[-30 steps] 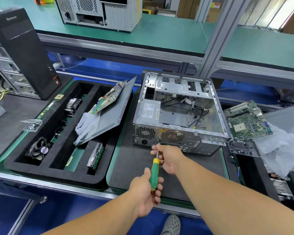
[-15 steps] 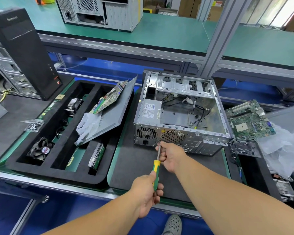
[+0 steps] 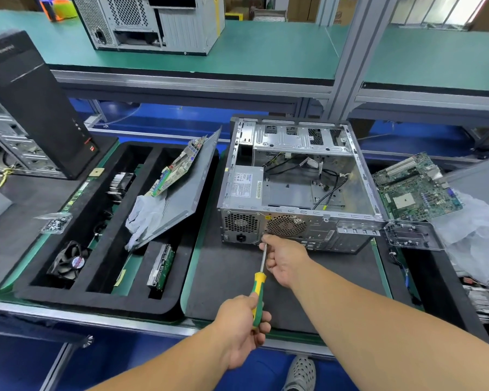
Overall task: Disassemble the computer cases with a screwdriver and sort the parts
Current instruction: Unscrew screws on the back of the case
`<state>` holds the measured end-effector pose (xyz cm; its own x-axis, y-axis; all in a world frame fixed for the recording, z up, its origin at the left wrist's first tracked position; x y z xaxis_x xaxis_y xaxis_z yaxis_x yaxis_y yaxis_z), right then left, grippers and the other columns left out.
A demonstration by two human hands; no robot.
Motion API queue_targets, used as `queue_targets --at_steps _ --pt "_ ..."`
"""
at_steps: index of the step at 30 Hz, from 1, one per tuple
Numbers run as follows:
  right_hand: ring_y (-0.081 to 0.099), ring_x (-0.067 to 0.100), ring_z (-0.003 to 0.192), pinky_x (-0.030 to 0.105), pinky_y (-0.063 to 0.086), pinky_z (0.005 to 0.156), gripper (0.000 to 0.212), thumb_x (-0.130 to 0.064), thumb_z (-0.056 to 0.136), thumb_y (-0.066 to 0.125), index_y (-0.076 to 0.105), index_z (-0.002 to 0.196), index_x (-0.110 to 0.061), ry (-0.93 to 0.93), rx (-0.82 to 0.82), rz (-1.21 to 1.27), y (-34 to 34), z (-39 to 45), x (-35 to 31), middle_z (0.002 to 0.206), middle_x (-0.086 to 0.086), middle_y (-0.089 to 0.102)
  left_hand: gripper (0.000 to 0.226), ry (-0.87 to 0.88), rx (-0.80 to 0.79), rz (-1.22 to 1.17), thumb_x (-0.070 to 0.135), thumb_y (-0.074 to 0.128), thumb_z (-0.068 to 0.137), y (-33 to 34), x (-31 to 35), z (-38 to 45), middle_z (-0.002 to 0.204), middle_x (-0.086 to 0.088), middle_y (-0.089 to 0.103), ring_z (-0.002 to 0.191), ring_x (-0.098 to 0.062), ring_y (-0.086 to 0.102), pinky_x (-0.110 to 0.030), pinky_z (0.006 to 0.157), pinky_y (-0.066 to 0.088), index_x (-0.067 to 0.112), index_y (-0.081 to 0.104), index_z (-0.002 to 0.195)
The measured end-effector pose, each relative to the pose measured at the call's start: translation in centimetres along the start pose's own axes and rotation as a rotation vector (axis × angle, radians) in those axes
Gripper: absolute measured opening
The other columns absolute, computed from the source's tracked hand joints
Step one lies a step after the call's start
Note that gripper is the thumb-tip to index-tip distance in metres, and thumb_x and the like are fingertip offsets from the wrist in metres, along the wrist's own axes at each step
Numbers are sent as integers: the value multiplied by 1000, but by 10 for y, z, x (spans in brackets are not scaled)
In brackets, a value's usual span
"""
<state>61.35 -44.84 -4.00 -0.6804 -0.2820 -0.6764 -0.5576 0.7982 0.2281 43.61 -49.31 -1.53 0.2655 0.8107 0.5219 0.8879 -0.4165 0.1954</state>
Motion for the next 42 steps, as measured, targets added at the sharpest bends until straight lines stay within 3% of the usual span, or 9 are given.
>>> queue_targets --at_steps 6,11,15,19,22,26,33,42 --pt "32 12 42 23 26 41 16 -20 86 79 71 93 -7 -55 108 -40 -3 3 3 73 7 68 33 -13 -28 0 31 45 110 -2 1 -4 88 -12 67 66 -19 56 -29 52 45 5 62 121" --pt "25 12 41 23 20 40 4 -14 86 57 57 83 -12 -39 193 148 -21 1 4 66 7 59 34 -12 -53 52 32 43 111 0 1 -7 84 -12 65 63 -18 53 -28 51 41 4 61 119" --pt "29 15 44 22 23 39 9 -8 74 41 46 69 -13 27 19 345 -54 -7 7 65 12 55 30 60 -87 161 32 43 111 8 3 -8 90 -12 66 62 -18 53 -27 49 36 9 59 120" --pt "31 16 48 23 22 43 16 -11 64 44 58 70 -9 36 -88 249 -68 -18 3 70 15 62 22 84 -132 212 25 45 111 25 1 -7 96 -15 67 65 -18 56 -26 48 38 9 59 116" --pt "34 12 45 21 23 38 18 -14 80 54 68 83 -3 6 -104 139 -69 -20 -3 68 11 65 16 107 -149 234 19 45 110 39 0 -3 95 -15 66 64 -18 58 -26 48 42 9 56 115" --pt "36 7 44 19 26 37 27 -13 104 47 70 101 0 -109 -61 26 -73 -16 -12 67 8 67 15 144 -140 248 14 43 107 55 3 5 97 -18 65 73 -23 64 -29 57 53 10 54 116" --pt "33 7 46 19 26 40 26 -10 104 50 75 101 -3 -176 -30 -130 -71 -16 -26 68 7 69 14 166 -164 327 20 64 102 70 4 12 105 -19 76 73 -24 72 -28 54 53 11 58 110" --pt "34 7 47 19 26 39 28 -7 105 48 74 98 -4 -165 -15 -147 -74 -13 -30 66 6 67 15 194 -104 330 21 68 100 74 4 18 96 -16 77 70 -24 71 -28 50 49 10 61 108"
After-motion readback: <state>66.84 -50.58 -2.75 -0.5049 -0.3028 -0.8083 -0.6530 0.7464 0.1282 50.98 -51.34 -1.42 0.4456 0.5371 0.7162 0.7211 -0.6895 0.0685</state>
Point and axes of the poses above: each hand's wrist, its own z-axis towards the middle knuckle, its own y-axis out of the palm, x = y × z, the point moved 3 cm from there along z, towards the middle knuckle
